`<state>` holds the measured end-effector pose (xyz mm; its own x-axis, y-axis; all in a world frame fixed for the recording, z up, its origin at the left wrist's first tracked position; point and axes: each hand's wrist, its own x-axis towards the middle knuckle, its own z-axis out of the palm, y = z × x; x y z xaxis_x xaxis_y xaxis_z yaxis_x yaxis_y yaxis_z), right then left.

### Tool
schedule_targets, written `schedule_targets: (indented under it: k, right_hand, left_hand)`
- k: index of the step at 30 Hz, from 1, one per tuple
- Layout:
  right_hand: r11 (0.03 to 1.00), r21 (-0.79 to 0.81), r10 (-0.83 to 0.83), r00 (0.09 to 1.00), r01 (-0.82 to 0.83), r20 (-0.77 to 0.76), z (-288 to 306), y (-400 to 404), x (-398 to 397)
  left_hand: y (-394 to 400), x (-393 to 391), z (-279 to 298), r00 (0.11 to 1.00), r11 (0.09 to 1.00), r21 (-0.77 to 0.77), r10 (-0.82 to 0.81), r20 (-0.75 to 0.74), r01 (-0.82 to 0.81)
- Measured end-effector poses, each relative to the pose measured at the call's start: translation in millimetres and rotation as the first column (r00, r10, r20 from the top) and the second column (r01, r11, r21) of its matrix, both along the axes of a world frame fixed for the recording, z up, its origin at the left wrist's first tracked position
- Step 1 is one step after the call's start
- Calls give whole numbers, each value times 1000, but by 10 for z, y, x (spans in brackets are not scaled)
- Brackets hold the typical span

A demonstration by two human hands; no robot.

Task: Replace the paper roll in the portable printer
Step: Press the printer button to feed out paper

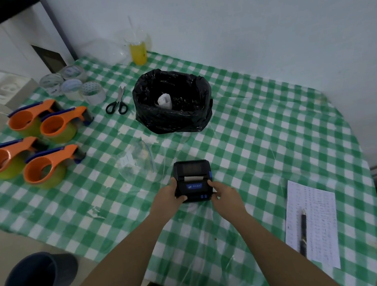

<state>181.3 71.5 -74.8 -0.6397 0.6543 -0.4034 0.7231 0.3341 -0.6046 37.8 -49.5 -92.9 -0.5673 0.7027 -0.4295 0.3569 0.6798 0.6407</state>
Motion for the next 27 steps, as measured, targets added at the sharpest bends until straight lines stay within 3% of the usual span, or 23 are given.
schedule_targets:
  k: [27]
  right_hand:
    - [1000, -11, -17, 1000, 16, -12, -34, -1, 8]
  left_hand:
    - [4, 10, 29, 1000, 1000, 11, -7, -16, 8]
